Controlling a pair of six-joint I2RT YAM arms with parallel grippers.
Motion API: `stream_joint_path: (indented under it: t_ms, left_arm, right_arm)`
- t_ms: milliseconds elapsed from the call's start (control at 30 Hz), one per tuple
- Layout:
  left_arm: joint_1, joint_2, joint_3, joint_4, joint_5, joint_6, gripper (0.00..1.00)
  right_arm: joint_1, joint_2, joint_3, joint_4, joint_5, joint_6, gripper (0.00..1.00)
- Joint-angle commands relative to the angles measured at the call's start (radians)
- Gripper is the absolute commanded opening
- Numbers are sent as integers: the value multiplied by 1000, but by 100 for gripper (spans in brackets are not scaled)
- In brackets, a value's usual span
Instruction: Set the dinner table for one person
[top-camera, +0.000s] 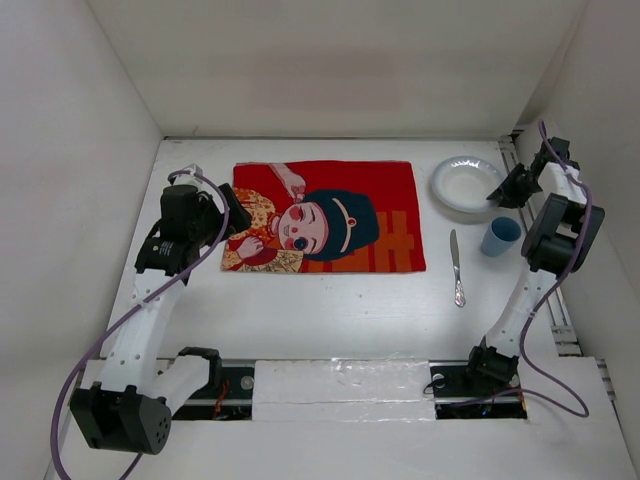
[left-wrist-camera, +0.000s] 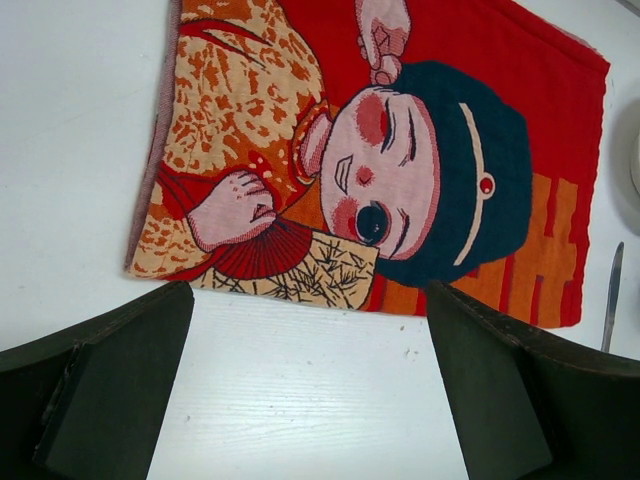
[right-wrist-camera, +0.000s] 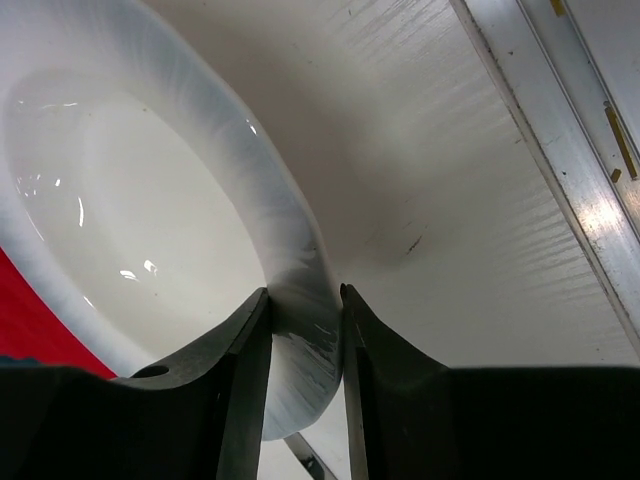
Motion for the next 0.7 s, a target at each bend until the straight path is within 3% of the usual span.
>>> stream_joint_path:
  t_ms: [0,233,400,667]
  left_arm:
    - [3,-6,-6,29,-5,16,100]
    - [3,-15,-6,20,-62,-2,100]
    - [3,-4,-6,20,-82,-11,100]
    - [3,28,-6,11,-91,-11,100]
  right_arm:
    - [-2,-50,7,20,6,11,0]
    - [-21,-161,-49,115,-109,84,0]
    - [-58,-232,-140,261,-279,161,0]
    - [-58,-338,-215,402,-385,241,0]
